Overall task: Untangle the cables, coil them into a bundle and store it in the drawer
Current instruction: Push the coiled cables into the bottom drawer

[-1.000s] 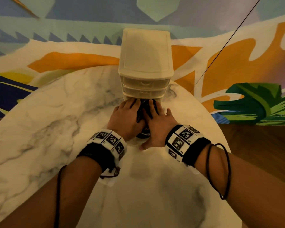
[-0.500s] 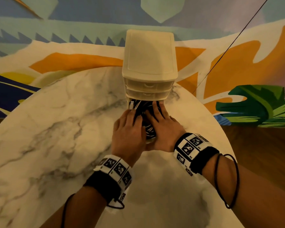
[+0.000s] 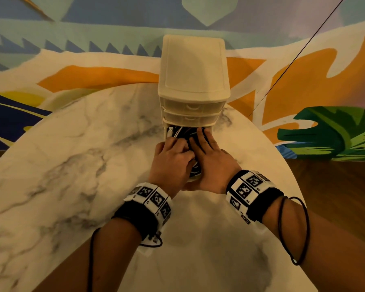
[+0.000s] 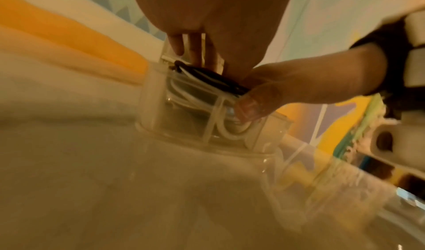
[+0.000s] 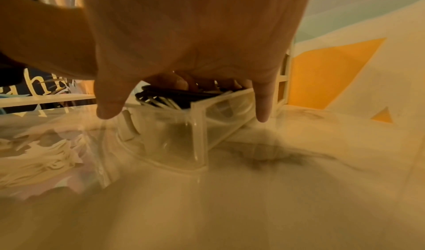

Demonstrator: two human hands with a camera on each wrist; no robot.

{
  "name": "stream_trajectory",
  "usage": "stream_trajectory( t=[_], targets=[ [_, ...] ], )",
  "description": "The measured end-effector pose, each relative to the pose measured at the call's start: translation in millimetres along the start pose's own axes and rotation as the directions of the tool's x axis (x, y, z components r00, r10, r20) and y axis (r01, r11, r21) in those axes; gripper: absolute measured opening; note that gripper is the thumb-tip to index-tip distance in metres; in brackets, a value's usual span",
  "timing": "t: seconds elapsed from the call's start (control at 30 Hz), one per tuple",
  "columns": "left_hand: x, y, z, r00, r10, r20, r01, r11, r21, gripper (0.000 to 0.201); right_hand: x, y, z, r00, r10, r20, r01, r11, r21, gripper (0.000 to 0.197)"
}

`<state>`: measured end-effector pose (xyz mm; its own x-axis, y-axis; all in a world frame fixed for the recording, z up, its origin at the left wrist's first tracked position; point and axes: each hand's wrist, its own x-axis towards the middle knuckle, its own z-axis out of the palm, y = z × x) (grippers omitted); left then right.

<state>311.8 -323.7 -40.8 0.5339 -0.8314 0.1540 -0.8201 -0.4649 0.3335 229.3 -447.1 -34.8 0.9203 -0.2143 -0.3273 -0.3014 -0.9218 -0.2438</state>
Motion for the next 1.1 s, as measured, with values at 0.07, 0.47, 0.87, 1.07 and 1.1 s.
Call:
stream_trajectory(
  t=[0.07, 0.47, 0.87, 1.07, 1.1],
  targets=[
    [-1.9, -4.4, -3.0, 0.994, 0.042, 0.099, -0.047, 0.998, 0.042, 0.040, 1.2, 0.2, -1.5, 1.000, -0.010, -0.002, 0.010, 1.000, -0.004, 0.130],
    [8.6, -16.4, -13.7, 0.946, 0.007, 0.324, -0.039, 0.995, 0.091, 0.064, 11.7, -3.9, -15.4, 0.998, -0.056, 0.029, 0.059, 0.992, -0.114, 0.124],
    [-5.3, -20.2, -14.2, 0.954, 0.013, 0.301, -0.029, 0.998, 0.049, 0.063, 3.1, 2.0, -19.4, 0.996, -0.088, 0.008, 0.088, 0.992, -0.095, 0.087],
    [-0.7, -30.3, -6.3, 0.974, 0.061, 0.220, -0.086, 0.991, 0.106, 0.057, 1.4, 6.2, -10.4, 0.971, -0.015, -0.239, 0.006, 0.999, -0.035, 0.072],
    [0.3, -29.6, -4.8, 0.977, 0.066, 0.203, -0.093, 0.988, 0.126, 0.057, -1.5, 7.8, -6.7, 0.952, -0.001, -0.305, -0.007, 1.000, -0.023, 0.067]
  ],
)
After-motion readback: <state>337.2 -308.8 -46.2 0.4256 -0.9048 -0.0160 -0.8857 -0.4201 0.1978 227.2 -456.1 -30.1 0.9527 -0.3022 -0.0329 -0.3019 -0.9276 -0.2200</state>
